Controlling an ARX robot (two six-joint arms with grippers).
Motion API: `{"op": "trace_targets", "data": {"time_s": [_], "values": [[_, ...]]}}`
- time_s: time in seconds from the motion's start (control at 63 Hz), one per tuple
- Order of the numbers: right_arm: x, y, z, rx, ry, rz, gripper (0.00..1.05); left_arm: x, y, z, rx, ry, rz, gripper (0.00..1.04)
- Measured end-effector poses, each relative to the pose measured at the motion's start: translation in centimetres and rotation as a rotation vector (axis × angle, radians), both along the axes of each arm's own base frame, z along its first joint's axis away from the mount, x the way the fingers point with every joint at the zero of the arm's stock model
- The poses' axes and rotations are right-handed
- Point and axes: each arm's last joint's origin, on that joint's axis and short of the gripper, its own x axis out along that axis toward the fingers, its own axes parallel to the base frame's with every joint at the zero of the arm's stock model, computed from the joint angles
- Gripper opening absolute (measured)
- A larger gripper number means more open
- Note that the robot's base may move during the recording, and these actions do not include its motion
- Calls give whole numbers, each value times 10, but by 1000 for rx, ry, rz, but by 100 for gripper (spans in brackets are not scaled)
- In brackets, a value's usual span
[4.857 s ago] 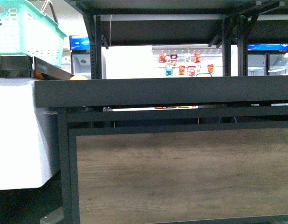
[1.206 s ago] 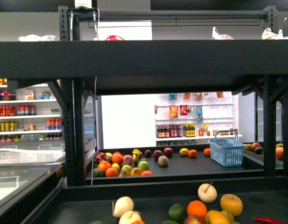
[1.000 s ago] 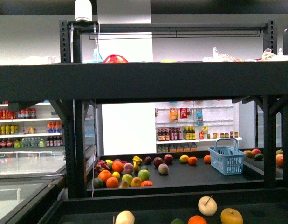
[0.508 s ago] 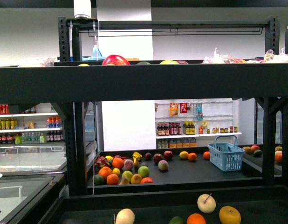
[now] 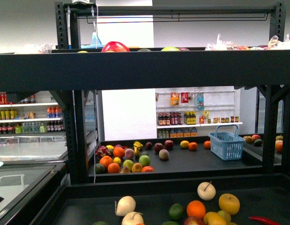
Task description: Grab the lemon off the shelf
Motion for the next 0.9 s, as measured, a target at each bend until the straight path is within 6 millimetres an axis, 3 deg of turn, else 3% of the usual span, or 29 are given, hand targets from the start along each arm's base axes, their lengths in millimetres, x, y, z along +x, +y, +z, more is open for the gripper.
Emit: {"op": "trace_targets", "data": {"time_s": [0.159, 0.333, 0.603, 0.81, 0.905], "values": [[0, 0, 0, 0, 0, 0, 97, 40, 26, 0, -69, -23, 3, 97], [0, 0, 0, 0, 0, 0, 97, 71, 49, -2, -122, -30, 24, 97], [0, 0, 0, 0, 0, 0, 97, 109, 72, 3, -173, -56, 48, 97], [0, 0, 0, 0, 0, 0, 97, 125, 81, 1, -180, -42, 80, 96], [0, 0, 0, 0, 0, 0, 97, 132, 83, 1, -174, -16, 89, 80]]}}
